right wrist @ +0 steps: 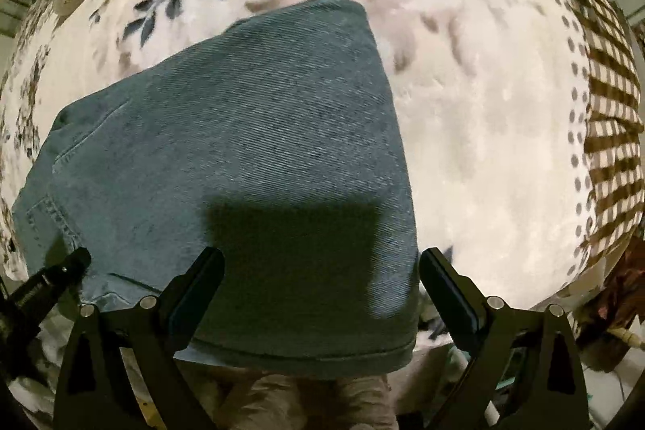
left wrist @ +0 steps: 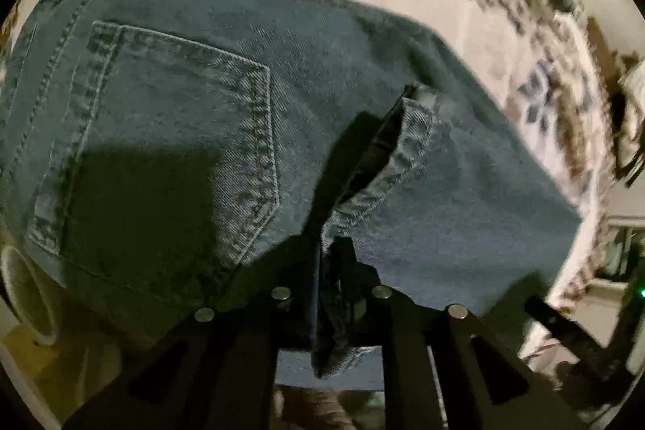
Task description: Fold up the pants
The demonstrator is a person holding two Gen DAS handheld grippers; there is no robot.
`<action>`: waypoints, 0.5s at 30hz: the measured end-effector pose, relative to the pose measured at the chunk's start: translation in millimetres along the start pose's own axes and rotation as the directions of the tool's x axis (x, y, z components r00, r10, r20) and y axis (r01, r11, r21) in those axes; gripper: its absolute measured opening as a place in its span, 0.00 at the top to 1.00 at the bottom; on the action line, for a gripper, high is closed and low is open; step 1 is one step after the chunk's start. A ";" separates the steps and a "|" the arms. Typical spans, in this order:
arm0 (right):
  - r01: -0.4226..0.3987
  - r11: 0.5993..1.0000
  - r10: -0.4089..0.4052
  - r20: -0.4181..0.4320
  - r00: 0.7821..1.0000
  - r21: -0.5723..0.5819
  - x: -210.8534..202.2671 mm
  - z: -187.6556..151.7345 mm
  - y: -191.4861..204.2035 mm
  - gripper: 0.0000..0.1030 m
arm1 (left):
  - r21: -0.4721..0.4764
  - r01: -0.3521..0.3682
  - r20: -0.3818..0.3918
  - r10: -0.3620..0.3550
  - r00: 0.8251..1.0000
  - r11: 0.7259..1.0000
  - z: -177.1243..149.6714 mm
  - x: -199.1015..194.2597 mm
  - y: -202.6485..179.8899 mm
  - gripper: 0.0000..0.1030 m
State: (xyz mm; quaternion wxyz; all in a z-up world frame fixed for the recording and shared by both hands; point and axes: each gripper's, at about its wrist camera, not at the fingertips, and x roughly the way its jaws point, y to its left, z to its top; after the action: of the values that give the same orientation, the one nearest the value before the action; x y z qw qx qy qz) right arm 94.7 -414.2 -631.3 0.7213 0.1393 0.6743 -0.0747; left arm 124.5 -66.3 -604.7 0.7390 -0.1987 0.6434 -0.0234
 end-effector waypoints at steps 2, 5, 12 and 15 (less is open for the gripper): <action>-0.006 1.000 0.006 0.004 1.000 -0.007 -3.1 2.4 5.7 0.04 | -0.027 0.019 0.026 -0.018 0.999 0.999 -0.2 -12.2 4.5 0.71; -0.039 0.999 0.039 0.017 0.999 -0.020 -11.3 2.4 16.7 0.04 | -0.069 0.098 0.090 -0.091 0.992 0.993 -5.2 -37.9 21.5 0.25; -0.100 0.985 0.108 0.054 0.993 -0.140 -28.4 -0.1 81.8 0.04 | -0.334 0.207 0.212 -0.140 0.967 0.920 -16.6 -68.8 109.7 0.21; -0.113 0.975 0.124 0.047 0.991 -0.191 -26.8 -0.7 115.4 0.04 | -0.447 0.244 0.265 -0.133 0.955 0.860 -19.1 -68.4 153.8 0.21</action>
State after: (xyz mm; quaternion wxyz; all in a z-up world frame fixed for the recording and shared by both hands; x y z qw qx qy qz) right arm 126.0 -306.5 -593.1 0.7539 0.1085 0.6474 0.0284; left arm 60.4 90.0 -591.9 0.7296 -0.4375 0.5187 0.0851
